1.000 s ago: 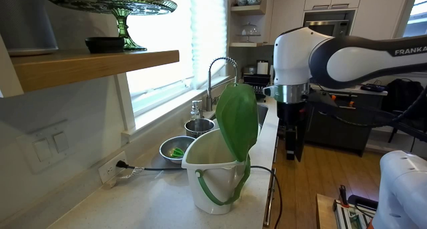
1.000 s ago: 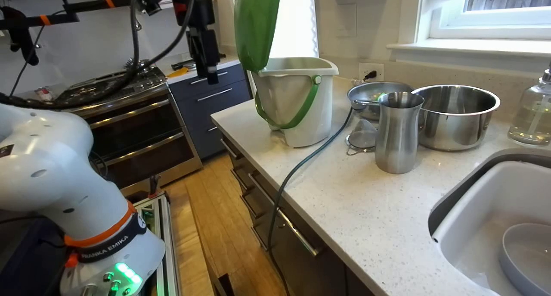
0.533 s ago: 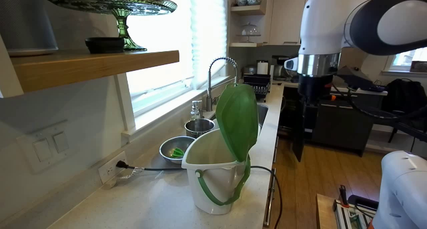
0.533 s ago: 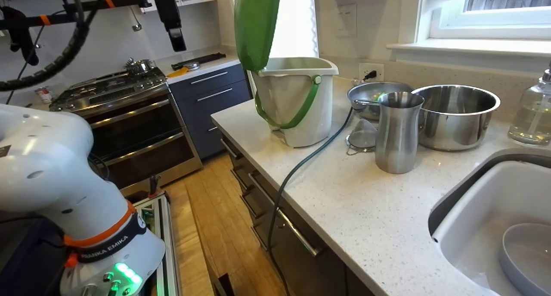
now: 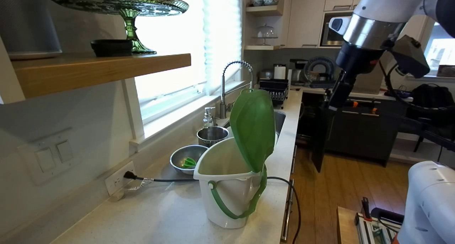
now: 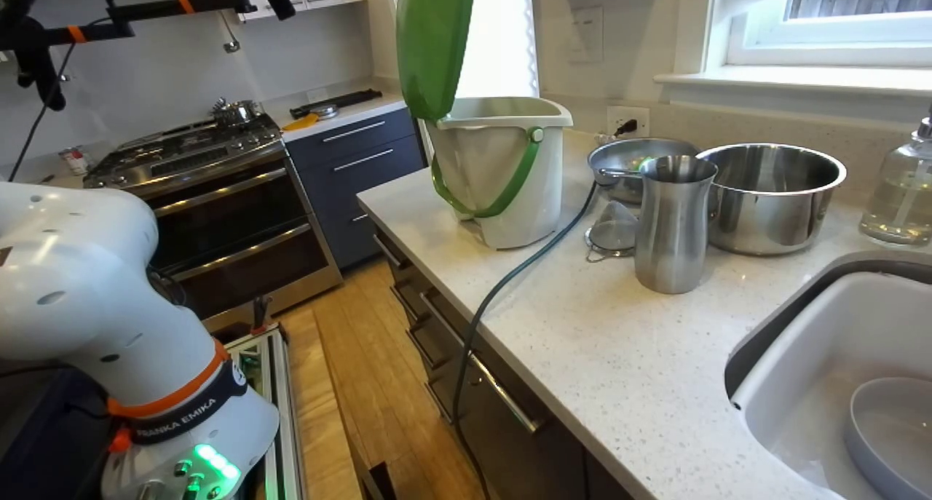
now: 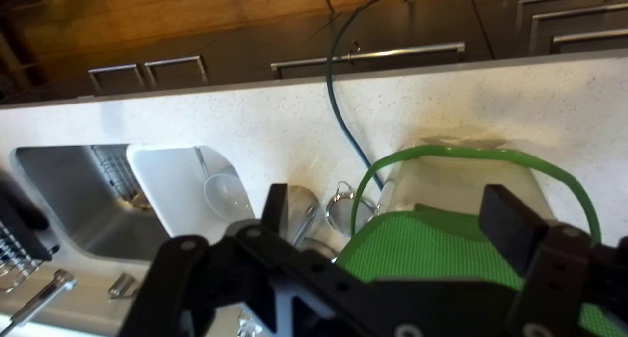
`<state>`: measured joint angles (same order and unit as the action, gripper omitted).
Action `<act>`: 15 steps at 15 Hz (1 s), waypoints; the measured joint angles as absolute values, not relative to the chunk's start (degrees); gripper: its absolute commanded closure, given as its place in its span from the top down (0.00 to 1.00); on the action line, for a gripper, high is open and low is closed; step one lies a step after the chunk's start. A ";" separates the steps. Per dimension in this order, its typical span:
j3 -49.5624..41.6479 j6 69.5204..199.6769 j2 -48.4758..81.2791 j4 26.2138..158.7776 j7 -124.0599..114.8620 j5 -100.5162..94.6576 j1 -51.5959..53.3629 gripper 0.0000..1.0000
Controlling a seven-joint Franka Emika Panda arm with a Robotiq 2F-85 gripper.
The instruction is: Close the lid of the bin
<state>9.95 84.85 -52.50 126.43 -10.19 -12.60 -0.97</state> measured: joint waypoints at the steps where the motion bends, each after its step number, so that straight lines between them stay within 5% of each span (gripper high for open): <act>1: 10.43 85.73 -52.94 125.96 -10.66 -13.17 -0.97 1.00; 15: 9.14 101.84 -53.38 125.45 -11.09 -11.86 -0.35 1.00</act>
